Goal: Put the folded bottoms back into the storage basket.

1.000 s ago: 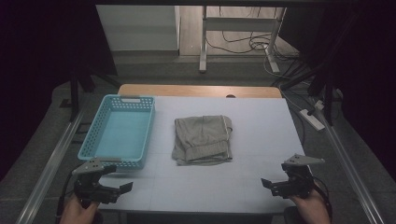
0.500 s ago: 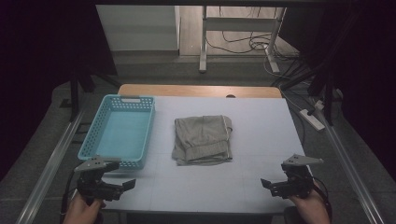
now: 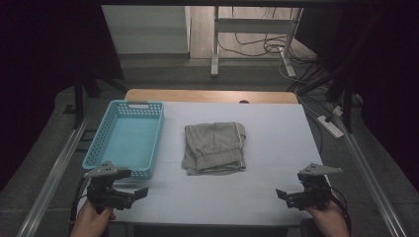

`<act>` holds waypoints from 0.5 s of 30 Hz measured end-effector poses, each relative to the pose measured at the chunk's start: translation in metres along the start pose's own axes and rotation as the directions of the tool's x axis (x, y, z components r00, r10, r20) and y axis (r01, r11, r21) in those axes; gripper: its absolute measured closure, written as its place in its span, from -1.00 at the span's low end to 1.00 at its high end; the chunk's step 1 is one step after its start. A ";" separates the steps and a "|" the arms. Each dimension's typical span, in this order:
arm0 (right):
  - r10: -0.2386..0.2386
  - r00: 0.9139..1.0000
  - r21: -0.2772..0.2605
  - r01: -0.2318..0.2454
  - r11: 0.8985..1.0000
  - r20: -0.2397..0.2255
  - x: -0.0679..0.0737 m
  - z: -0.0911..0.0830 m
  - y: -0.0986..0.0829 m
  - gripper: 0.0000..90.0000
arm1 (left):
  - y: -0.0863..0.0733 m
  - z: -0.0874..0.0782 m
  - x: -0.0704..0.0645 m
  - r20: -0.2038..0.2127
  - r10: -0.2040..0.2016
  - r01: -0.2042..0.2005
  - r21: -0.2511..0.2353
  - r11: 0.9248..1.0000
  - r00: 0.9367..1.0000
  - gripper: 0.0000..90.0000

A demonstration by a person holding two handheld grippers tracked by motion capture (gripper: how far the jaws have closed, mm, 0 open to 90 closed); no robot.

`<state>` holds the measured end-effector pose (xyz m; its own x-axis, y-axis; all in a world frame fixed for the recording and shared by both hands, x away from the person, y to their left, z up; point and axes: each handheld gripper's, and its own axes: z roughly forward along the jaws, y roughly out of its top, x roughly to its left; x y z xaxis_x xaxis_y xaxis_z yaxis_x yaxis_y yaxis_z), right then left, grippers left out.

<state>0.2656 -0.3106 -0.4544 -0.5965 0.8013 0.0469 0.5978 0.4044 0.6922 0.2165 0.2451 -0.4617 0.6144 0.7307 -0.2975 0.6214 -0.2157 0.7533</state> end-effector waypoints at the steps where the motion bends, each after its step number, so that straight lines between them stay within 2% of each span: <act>1: 0.000 1.000 0.000 0.000 1.000 0.000 0.000 0.000 0.000 -0.97 | 0.001 0.001 0.000 0.001 0.000 0.000 0.005 1.000 1.000 -0.98; 9: 0.000 1.000 0.003 0.000 1.000 0.002 0.000 0.000 0.000 -0.97 | 0.008 0.010 -0.001 0.003 0.001 -0.001 0.033 0.999 1.000 -0.98; 15: 0.001 1.000 0.004 -0.001 1.000 0.002 0.001 0.000 0.000 -0.97 | 0.016 0.016 -0.002 -0.002 0.017 -0.017 0.045 0.999 1.000 -0.98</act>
<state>0.2655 -0.3101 -0.4544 -0.5950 0.8024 0.0459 0.6000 0.4055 0.6896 0.2330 0.2296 -0.4588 0.6236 0.7285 -0.2833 0.6320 -0.2567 0.7312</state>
